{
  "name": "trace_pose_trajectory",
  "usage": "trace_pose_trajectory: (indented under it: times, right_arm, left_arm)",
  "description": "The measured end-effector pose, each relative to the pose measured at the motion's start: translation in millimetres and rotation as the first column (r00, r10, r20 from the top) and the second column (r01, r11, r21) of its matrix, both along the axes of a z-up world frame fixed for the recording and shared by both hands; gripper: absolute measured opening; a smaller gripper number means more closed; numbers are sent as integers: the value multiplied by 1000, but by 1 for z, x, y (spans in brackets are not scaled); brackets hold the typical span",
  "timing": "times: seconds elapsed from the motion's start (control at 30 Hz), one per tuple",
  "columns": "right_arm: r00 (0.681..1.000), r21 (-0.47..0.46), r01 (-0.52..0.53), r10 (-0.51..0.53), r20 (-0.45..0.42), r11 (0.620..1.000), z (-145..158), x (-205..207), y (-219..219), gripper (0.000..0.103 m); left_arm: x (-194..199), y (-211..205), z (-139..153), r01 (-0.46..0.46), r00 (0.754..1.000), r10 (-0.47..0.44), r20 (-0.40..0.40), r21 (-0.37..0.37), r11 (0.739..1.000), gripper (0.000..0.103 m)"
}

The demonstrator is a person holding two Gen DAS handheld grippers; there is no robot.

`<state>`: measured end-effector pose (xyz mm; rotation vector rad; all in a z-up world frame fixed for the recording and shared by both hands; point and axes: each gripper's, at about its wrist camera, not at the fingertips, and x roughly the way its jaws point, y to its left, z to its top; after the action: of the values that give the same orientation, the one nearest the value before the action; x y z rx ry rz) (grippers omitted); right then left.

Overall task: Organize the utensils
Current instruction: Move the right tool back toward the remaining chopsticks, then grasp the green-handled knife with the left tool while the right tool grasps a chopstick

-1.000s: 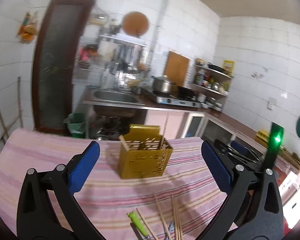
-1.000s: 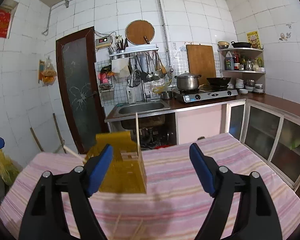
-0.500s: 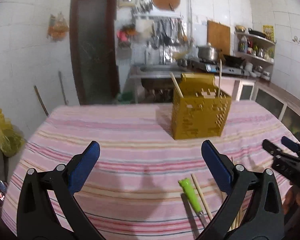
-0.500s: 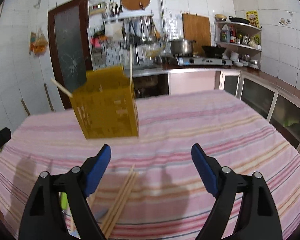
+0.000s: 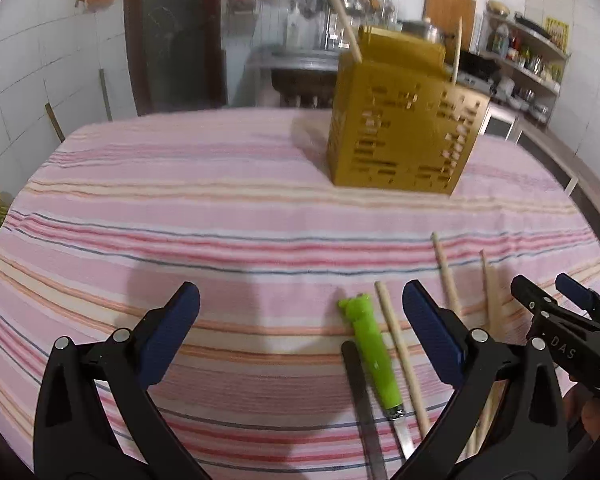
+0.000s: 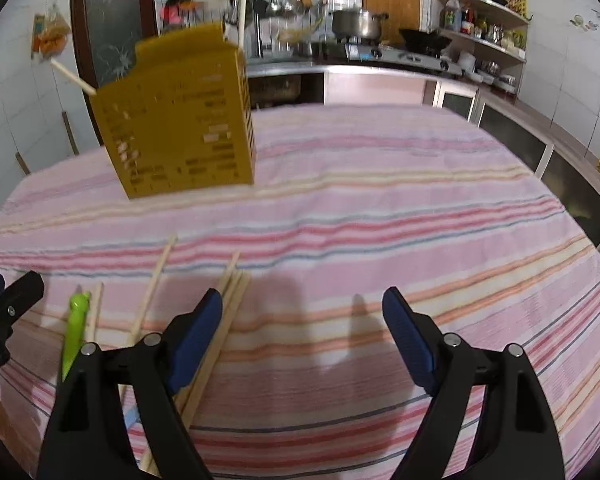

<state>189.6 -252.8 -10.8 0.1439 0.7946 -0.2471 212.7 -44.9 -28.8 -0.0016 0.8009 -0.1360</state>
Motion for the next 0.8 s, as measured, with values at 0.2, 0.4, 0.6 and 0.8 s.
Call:
trace_pose_trajectory:
  times: [0.2, 0.4, 0.6, 0.8]
  right_arm:
    - [999, 7, -8, 8, -53, 1000, -11, 9, 6, 75]
    - [998, 12, -16, 17, -58, 1000, -11, 8, 13, 57]
    - [995, 10, -44, 45, -90, 999, -13, 13, 31, 37]
    - [993, 27, -41, 44, -110, 999, -11, 30, 32, 14]
  left_arm:
    - [12, -6, -18, 4, 997, -4, -74, -9, 1000, 98]
    - [17, -16, -28, 17, 994, -14, -109, 29, 999, 97]
    - [22, -21, -33, 21, 990, -14, -142, 51, 998, 92]
    - [28, -20, -35, 14, 986, -7, -169, 41, 999, 85]
